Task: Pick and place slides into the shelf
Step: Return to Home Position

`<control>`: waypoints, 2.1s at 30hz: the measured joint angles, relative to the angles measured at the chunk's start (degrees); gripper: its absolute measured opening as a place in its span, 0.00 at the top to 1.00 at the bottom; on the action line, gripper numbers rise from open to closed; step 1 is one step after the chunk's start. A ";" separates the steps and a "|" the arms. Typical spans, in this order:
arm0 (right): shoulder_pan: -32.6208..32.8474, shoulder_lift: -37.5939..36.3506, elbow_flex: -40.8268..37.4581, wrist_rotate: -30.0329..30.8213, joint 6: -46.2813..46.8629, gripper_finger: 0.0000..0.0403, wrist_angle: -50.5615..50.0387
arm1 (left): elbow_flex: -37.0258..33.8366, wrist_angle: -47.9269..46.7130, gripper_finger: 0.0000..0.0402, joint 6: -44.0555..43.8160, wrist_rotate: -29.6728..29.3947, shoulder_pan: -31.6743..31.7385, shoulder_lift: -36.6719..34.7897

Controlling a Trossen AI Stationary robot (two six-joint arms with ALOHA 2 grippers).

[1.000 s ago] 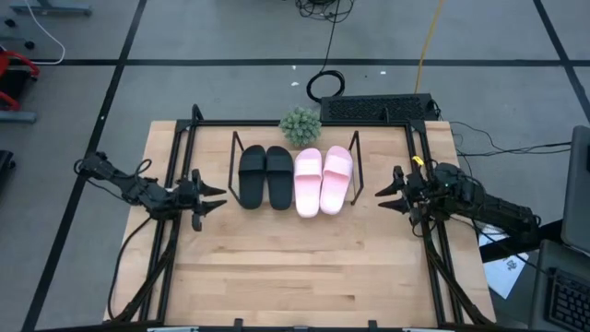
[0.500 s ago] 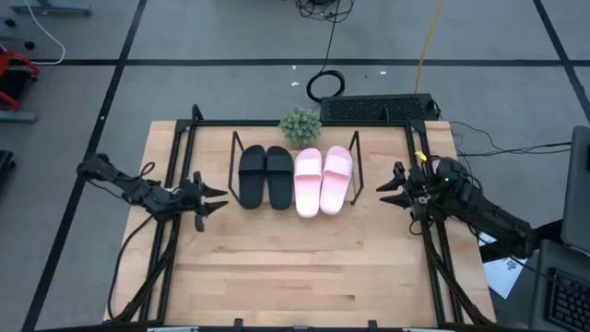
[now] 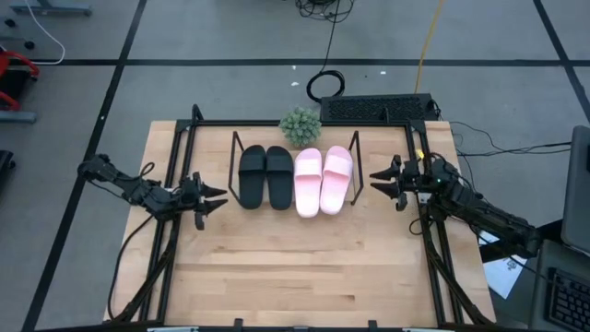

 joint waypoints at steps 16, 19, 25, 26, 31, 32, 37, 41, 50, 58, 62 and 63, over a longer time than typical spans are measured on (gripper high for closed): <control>0.00 2.42 -0.20 5.93 -3.12 0.64 0.07 | 0.02 -4.94 0.64 1.43 -10.18 -0.48 0.04; 0.00 2.45 -0.20 8.90 -3.51 0.64 -0.43 | 0.52 -7.91 0.64 0.76 -13.74 -0.48 0.07; 0.00 2.45 -0.21 9.81 -3.90 0.64 -0.93 | 0.79 -9.30 0.64 -0.17 -13.70 -0.48 0.07; 0.00 2.45 -0.22 9.80 -4.20 0.64 -0.96 | 0.79 -9.31 0.64 -0.17 -13.57 -0.48 0.07; 0.00 2.45 -0.22 9.79 -4.36 0.64 -1.13 | 0.83 -9.28 0.64 -0.78 -13.27 -0.48 0.07; 0.01 2.45 -0.22 9.80 -4.35 0.64 -1.15 | 0.83 -9.27 0.64 -0.78 -13.27 -0.48 0.07; 0.00 2.45 -0.26 9.80 -4.36 0.64 -1.14 | 0.84 -8.66 0.64 -1.22 -11.52 -0.48 0.07; 0.02 2.45 -0.26 9.76 -4.36 0.64 0.29 | 0.85 -8.38 0.64 -1.37 -10.43 -0.48 0.07; 0.01 2.47 -0.26 9.76 -4.36 0.64 0.44 | 0.85 -8.36 0.64 -1.37 -10.32 -0.48 0.07; 0.00 2.47 -0.26 9.78 -4.36 0.64 0.72 | 0.85 -8.36 0.64 -1.37 -10.32 -0.48 0.07; 0.00 2.47 -0.26 9.78 -4.36 0.64 0.75 | 0.85 -8.36 0.64 -1.37 -10.32 -0.48 0.07; 0.00 2.47 -0.26 9.78 -4.36 0.64 0.75 | 0.85 -8.36 0.64 -1.37 -10.32 -0.48 0.07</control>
